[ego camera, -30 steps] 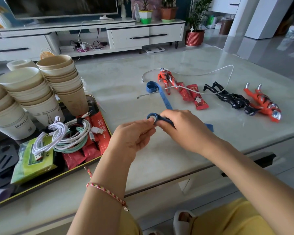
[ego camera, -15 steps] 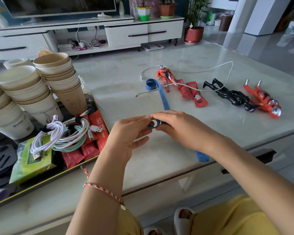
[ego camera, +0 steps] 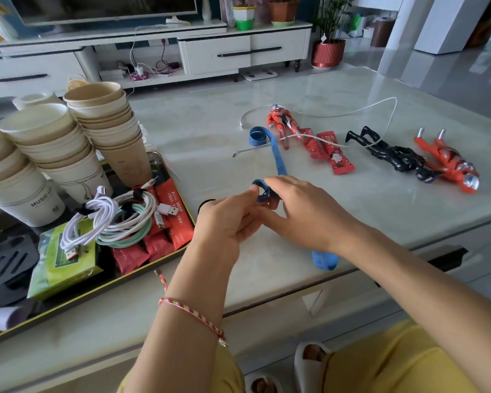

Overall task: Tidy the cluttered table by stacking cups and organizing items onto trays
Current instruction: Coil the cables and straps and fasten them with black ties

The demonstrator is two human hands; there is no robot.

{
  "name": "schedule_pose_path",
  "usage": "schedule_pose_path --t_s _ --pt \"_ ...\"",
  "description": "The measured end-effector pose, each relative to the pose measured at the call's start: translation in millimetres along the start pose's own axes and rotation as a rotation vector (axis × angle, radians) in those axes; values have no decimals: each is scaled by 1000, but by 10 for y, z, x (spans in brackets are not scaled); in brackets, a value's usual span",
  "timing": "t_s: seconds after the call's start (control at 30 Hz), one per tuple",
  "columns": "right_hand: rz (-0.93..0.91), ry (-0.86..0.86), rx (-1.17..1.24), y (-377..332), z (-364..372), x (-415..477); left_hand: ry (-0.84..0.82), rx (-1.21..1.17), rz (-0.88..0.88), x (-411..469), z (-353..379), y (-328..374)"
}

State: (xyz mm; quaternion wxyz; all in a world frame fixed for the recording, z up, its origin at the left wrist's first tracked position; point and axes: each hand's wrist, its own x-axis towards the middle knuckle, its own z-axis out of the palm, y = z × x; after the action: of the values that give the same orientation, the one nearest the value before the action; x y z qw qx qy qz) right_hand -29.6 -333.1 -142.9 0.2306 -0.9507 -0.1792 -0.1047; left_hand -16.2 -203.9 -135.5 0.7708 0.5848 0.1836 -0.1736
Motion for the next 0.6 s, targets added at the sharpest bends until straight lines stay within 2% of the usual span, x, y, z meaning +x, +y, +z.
schedule_pose_path --t_s 0.1,0.17,0.23,0.33,0.47,0.6 --pt "19 8 -15 45 -38 46 -75 20 -45 -10 -27 21" --pt "5 -53 55 104 -67 69 -111 67 -50 -12 -48 47" --pt "-20 -130 151 134 -75 74 -64 124 3 3 -66 57" --pt "-20 -146 194 163 -79 67 10 201 92 18 -96 47" --pt "-4 -139 199 179 -83 57 -22 292 178 10 -119 48" --pt "26 -133 230 171 -65 43 7 320 159 24 -114 66"
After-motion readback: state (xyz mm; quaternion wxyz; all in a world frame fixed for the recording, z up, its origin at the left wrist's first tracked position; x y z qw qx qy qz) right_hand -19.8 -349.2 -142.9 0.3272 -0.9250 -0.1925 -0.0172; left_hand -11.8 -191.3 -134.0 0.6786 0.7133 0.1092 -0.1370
